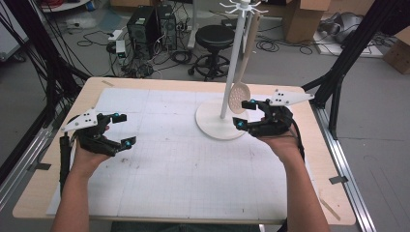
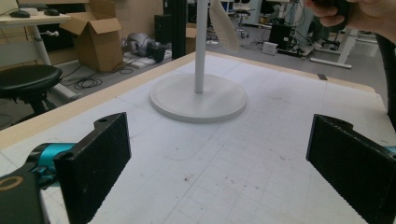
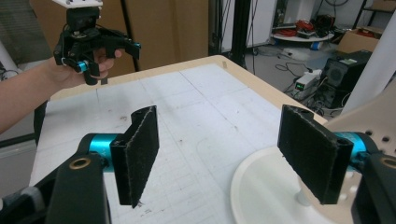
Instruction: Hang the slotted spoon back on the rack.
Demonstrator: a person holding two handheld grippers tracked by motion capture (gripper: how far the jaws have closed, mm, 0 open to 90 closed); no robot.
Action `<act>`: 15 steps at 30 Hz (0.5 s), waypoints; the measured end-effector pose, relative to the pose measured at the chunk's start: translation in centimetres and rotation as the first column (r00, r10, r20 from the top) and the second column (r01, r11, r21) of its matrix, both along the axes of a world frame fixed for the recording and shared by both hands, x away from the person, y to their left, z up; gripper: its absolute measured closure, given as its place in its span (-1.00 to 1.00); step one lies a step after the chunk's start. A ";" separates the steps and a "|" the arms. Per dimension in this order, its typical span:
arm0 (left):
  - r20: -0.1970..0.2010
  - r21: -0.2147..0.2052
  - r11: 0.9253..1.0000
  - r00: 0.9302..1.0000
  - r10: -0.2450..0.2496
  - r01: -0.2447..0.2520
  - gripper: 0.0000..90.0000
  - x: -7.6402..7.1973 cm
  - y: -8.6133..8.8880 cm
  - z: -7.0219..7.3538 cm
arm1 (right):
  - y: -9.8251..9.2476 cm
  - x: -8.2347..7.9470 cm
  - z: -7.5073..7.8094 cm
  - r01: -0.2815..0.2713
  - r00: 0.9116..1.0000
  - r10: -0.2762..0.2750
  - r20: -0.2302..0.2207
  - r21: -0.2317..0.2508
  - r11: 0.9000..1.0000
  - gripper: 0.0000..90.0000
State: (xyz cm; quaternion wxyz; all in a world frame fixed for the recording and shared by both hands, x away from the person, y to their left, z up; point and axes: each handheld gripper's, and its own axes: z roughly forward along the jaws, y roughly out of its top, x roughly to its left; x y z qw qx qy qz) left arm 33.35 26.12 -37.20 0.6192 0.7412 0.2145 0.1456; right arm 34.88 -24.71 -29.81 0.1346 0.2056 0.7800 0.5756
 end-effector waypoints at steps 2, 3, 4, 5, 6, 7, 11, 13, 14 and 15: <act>-0.005 -0.002 1.000 1.000 -0.004 0.004 -0.84 0.0 0.0 -0.1 | -0.1 -0.4 -0.5 0.004 1.000 -0.004 0.002 0.006 1.000 -0.40; -0.007 -0.003 1.000 1.000 -0.004 0.004 -0.84 0.1 0.0 -0.2 | -0.2 -0.6 -0.8 0.004 1.000 -0.004 0.004 0.009 1.000 -0.40; -0.011 -0.003 1.000 1.000 -0.006 0.006 -0.84 0.1 0.1 -0.2 | -0.2 -0.8 -1.0 0.010 1.000 -0.010 0.008 0.008 1.000 -0.42; -0.014 -0.004 1.000 1.000 -0.007 0.007 -0.84 0.2 0.1 -0.3 | -0.3 -0.9 -1.3 0.016 1.000 -0.016 0.006 0.005 1.000 -0.43; -0.018 -0.005 1.000 1.000 -0.009 0.009 -0.84 0.2 0.0 -0.4 | -0.4 -1.1 -1.6 0.021 1.000 -0.021 0.008 0.008 1.000 -0.44; -0.020 -0.004 1.000 1.000 -0.010 0.010 -0.84 0.2 0.0 -0.4 | -0.5 -1.2 -1.9 0.024 1.000 -0.024 0.000 0.016 1.000 -0.44; -0.019 -0.003 1.000 1.000 -0.025 0.025 -0.84 0.2 -0.3 -0.5 | -0.9 -1.5 -3.0 0.038 0.999 -0.038 -0.017 0.012 0.999 -0.46; -0.019 -0.002 1.000 0.999 -0.031 0.031 -0.84 0.2 -0.4 -0.5 | -1.1 -1.6 -3.5 0.051 0.999 -0.051 -0.018 0.010 0.999 -0.48; -0.020 -0.002 0.999 0.999 -0.033 0.033 -0.84 0.3 -0.4 -0.6 | -1.2 -1.7 -3.8 0.050 0.998 -0.049 -0.031 0.022 0.999 -0.49; -0.021 -0.003 0.999 0.999 -0.034 0.034 -0.84 0.3 -0.4 -0.6 | -1.3 -1.7 -3.9 0.051 0.998 -0.050 -0.035 0.023 0.998 -0.50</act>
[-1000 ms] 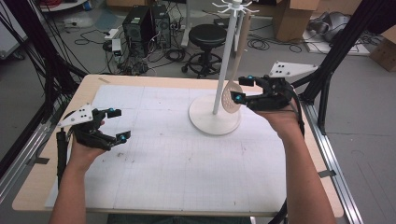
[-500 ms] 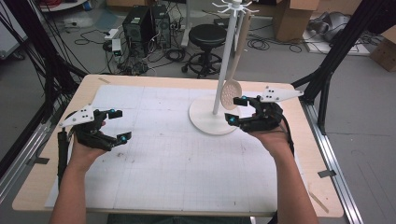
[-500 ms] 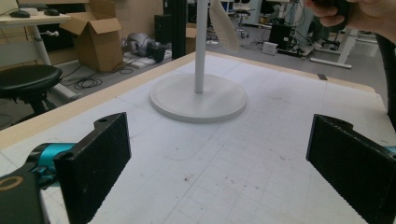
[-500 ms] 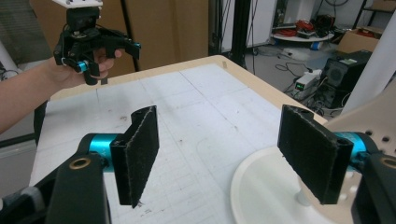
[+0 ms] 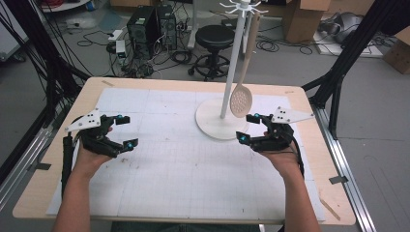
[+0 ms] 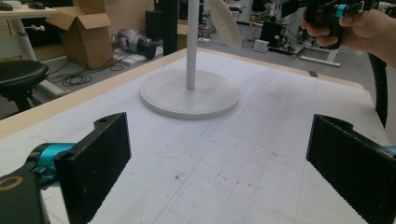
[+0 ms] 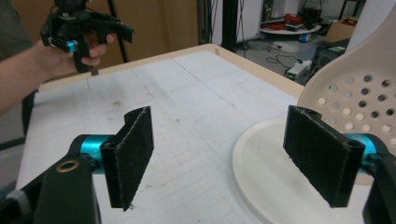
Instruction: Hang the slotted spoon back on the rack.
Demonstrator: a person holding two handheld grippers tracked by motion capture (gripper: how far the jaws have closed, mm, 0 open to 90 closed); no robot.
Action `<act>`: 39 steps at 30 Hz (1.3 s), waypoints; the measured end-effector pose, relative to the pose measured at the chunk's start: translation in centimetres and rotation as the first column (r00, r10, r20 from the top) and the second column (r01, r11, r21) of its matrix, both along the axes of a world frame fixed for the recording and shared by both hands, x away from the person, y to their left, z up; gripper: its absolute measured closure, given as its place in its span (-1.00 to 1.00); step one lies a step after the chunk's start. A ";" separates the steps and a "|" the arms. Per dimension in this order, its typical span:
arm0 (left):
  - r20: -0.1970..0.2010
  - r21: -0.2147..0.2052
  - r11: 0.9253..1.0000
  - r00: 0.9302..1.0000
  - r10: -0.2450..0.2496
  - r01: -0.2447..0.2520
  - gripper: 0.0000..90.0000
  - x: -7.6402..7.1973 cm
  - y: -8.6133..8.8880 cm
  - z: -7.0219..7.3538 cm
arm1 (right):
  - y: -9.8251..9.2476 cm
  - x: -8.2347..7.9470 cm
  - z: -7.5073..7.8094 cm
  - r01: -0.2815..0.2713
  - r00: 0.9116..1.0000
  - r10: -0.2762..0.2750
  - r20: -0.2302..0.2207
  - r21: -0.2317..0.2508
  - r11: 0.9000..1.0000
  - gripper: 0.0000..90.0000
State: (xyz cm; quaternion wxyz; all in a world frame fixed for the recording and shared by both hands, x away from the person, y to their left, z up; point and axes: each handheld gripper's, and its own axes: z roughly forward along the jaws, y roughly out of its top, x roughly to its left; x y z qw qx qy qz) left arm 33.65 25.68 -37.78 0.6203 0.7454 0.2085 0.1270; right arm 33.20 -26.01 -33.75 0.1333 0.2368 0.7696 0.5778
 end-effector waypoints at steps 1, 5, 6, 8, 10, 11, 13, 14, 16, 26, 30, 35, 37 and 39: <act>-0.003 0.002 1.000 1.000 0.000 0.000 -0.84 0.0 0.0 0.0 | 0.0 0.0 -0.2 0.008 1.000 -0.008 0.002 -0.001 1.000 -0.52; -0.006 0.005 1.000 1.000 -0.006 0.006 -0.84 0.0 -0.1 -0.1 | 0.3 0.4 -0.8 0.009 1.000 -0.009 -0.014 -0.011 1.000 -0.58; -0.006 0.003 1.000 1.000 -0.007 0.007 -0.84 0.0 -0.1 -0.1 | 0.5 0.5 -1.1 0.010 1.000 -0.010 -0.018 -0.022 1.000 -0.59; -0.011 0.005 1.000 1.000 -0.010 0.011 -0.84 0.1 -0.2 -0.2 | 0.8 0.6 -1.5 0.010 0.999 -0.011 -0.031 -0.033 0.999 -0.61; -0.015 0.006 1.000 1.000 -0.012 0.012 -0.84 0.1 -0.3 -0.3 | 0.8 0.8 -1.8 0.011 0.999 -0.013 -0.034 -0.037 0.999 -0.62; -0.017 0.009 1.000 1.000 -0.014 0.014 -0.84 0.1 -0.3 -0.3 | 0.7 0.8 -2.0 0.013 0.999 -0.015 -0.044 -0.037 0.999 -0.63; -0.021 0.019 1.000 1.000 -0.012 0.013 -0.84 0.2 -0.4 -0.5 | 0.6 1.0 -2.2 0.019 0.999 -0.021 -0.050 -0.033 0.999 -0.65; -0.023 0.021 1.000 1.000 -0.014 0.015 -0.84 0.3 -0.5 -0.5 | 0.5 1.0 -2.3 0.022 0.998 -0.024 -0.051 -0.033 0.999 -0.66; -0.024 0.025 1.000 1.000 -0.015 0.016 -0.84 0.3 -0.6 -0.6 | 0.3 1.2 -2.4 0.022 0.998 -0.024 -0.053 -0.039 0.999 -0.68; -0.023 0.024 0.999 0.999 -0.027 0.028 -0.84 0.2 -0.7 -0.6 | 0.4 1.4 -3.3 0.048 0.996 -0.054 -0.069 -0.074 0.996 -0.74; -0.018 0.020 0.999 0.999 -0.028 0.029 -0.84 0.1 -0.7 -0.6 | 0.3 1.2 -3.1 0.053 0.997 -0.057 -0.061 -0.065 0.996 -0.74; -0.014 0.017 0.999 1.000 -0.026 0.027 -0.84 0.1 -0.6 -0.5 | 0.1 1.3 -3.1 0.060 0.996 -0.063 -0.056 -0.060 0.996 -0.74; -0.018 0.018 0.999 0.999 -0.027 0.027 -0.84 0.1 -0.7 -0.5 | 0.1 1.3 -3.1 0.060 0.996 -0.063 -0.060 -0.057 0.997 -0.74; -0.019 0.021 0.999 0.999 -0.028 0.028 -0.84 0.2 -0.7 -0.6 | 0.1 1.3 -3.1 0.058 0.996 -0.061 -0.060 -0.056 0.997 -0.74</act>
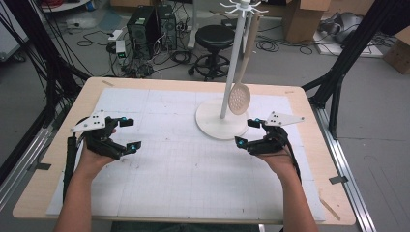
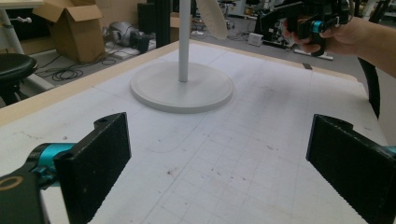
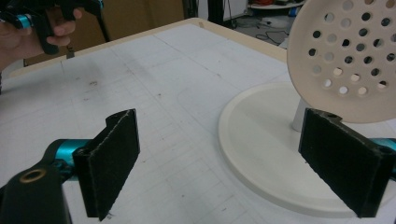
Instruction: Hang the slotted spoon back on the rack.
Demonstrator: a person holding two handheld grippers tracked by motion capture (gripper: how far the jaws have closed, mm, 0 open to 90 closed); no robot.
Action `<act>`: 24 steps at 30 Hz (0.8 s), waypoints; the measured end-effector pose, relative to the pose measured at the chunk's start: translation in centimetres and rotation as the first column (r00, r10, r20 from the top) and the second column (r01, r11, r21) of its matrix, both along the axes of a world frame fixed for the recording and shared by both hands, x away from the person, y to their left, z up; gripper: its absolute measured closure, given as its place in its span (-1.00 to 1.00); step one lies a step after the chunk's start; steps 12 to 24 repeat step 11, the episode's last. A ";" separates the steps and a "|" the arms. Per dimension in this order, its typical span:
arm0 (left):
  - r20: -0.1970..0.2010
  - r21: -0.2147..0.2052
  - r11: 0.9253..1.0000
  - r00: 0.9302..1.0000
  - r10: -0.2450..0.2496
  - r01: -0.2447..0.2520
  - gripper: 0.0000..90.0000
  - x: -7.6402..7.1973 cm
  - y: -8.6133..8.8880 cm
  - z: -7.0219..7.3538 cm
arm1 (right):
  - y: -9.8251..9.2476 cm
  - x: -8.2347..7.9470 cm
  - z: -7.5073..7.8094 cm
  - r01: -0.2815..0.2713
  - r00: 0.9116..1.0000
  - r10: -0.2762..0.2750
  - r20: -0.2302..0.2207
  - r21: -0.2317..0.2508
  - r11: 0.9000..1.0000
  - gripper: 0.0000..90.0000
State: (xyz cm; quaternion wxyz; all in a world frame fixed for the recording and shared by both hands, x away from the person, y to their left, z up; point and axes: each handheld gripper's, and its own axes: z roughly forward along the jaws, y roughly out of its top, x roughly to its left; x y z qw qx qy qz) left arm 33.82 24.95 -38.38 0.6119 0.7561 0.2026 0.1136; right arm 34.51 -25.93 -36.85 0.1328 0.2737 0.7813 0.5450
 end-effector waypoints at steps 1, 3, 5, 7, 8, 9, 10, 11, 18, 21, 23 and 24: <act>-0.001 0.002 1.000 1.000 -0.001 0.001 -0.84 0.0 0.0 0.0 | 0.0 0.0 0.0 0.000 1.000 0.000 -0.001 0.001 1.000 -0.74; -0.002 0.004 1.000 1.000 -0.001 0.001 -0.84 0.1 -0.1 -0.1 | -0.1 0.0 0.0 0.003 1.000 -0.003 0.001 0.002 1.000 -0.74; -0.004 0.005 1.000 1.000 -0.001 0.001 -0.84 0.1 -0.1 -0.1 | -0.1 0.1 0.0 0.001 1.000 -0.001 -0.001 0.006 1.000 -0.74; -0.006 0.007 1.000 1.000 -0.002 0.002 -0.84 0.0 -0.1 -0.1 | -0.2 0.1 0.0 0.002 1.000 -0.002 -0.003 0.005 1.000 -0.74; -0.005 0.005 1.000 1.000 -0.002 0.002 -0.84 0.0 -0.1 -0.1 | -0.2 0.1 0.0 0.002 1.000 -0.002 -0.006 0.006 1.000 -0.74; -0.002 0.006 1.000 1.000 -0.002 0.002 -0.84 0.0 -0.1 -0.1 | -0.2 0.1 0.0 0.002 1.000 -0.002 -0.005 0.004 1.000 -0.74; -0.002 0.004 1.000 1.000 -0.001 0.001 -0.84 0.0 -0.1 0.0 | -0.2 0.1 0.0 0.002 1.000 -0.002 -0.004 0.005 1.000 -0.74; -0.001 0.005 1.000 1.000 -0.002 0.002 -0.84 0.0 -0.1 0.0 | -0.2 0.1 0.0 0.001 1.000 -0.001 -0.002 0.004 1.000 -0.74; -0.001 0.005 1.000 1.000 -0.002 0.002 -0.84 0.0 -0.1 0.0 | -0.2 0.1 0.0 0.001 1.000 -0.001 -0.002 0.004 1.000 -0.74; -0.001 0.005 1.000 1.000 -0.002 0.002 -0.84 0.0 -0.1 0.0 | -0.2 0.1 0.0 0.001 1.000 -0.001 -0.002 0.004 1.000 -0.74; -0.001 0.005 1.000 1.000 -0.002 0.002 -0.84 0.0 -0.1 0.0 | -0.2 0.1 0.0 0.001 1.000 -0.001 -0.002 0.004 1.000 -0.74; -0.001 0.005 1.000 1.000 -0.002 0.002 -0.84 0.0 -0.1 0.0 | -0.2 0.1 0.0 0.001 1.000 -0.001 -0.002 0.004 1.000 -0.74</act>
